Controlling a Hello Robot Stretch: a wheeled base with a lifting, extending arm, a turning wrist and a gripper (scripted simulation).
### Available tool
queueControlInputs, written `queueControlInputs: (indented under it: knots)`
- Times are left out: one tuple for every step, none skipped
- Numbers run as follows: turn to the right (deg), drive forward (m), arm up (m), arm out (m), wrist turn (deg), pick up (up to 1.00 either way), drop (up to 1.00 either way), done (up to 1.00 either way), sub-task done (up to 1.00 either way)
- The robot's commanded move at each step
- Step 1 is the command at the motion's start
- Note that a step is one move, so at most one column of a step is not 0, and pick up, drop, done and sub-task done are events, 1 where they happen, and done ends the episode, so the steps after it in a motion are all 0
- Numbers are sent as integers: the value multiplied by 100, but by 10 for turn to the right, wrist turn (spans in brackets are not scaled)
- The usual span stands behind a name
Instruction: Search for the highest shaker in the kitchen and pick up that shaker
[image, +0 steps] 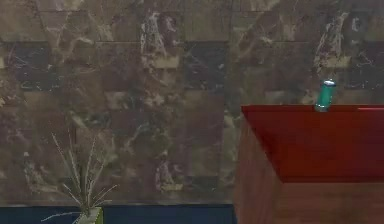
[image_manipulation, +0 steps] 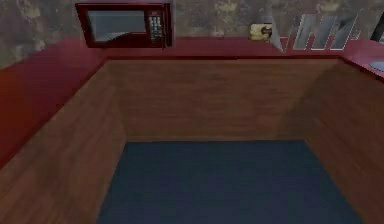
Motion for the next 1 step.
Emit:
queueControlInputs:
  knots:
    - [0, 80, 0, 0, 0, 0, 0, 0, 0]
